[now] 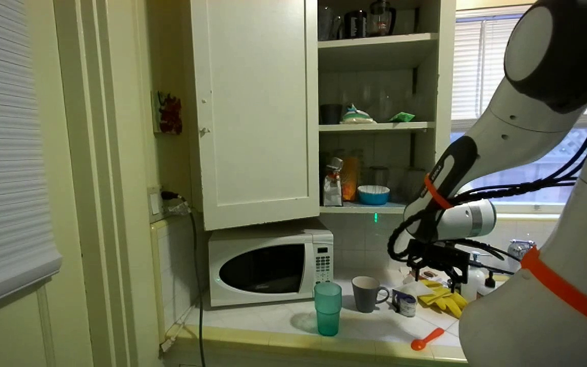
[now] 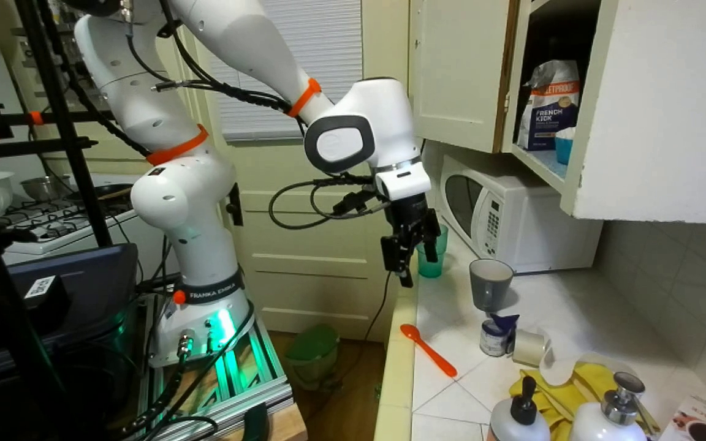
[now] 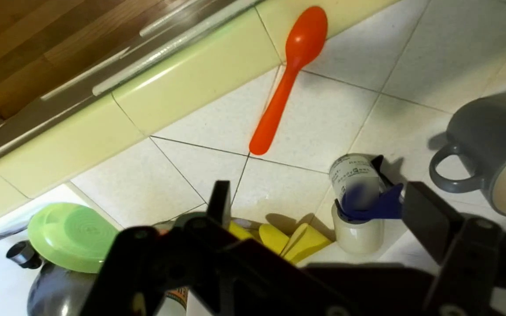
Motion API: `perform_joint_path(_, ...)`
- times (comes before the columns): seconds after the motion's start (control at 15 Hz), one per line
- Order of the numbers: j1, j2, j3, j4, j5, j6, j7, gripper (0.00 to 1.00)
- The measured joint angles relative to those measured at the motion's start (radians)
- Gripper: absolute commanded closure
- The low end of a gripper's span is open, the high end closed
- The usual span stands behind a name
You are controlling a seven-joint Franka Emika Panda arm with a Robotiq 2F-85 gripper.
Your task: Put the spoon on the glass
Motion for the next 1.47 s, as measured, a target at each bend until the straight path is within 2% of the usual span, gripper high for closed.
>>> perform_joint_path(0.2, 0.003, 0.058, -0.021, 0.001, 0.042, 0.052, -0.05, 0.0)
perform_joint_path(0.67, 0.01, 0.083, -0.017, 0.003, 0.068, 0.055, -0.053, 0.0)
perform_joint_path(1.13, 0.078, 0.206, -0.06, 0.011, 0.282, 0.056, -0.17, 0.0)
perform_joint_path(1.47, 0.12, 0.289, -0.084, 0.036, 0.414, 0.065, -0.305, 0.0)
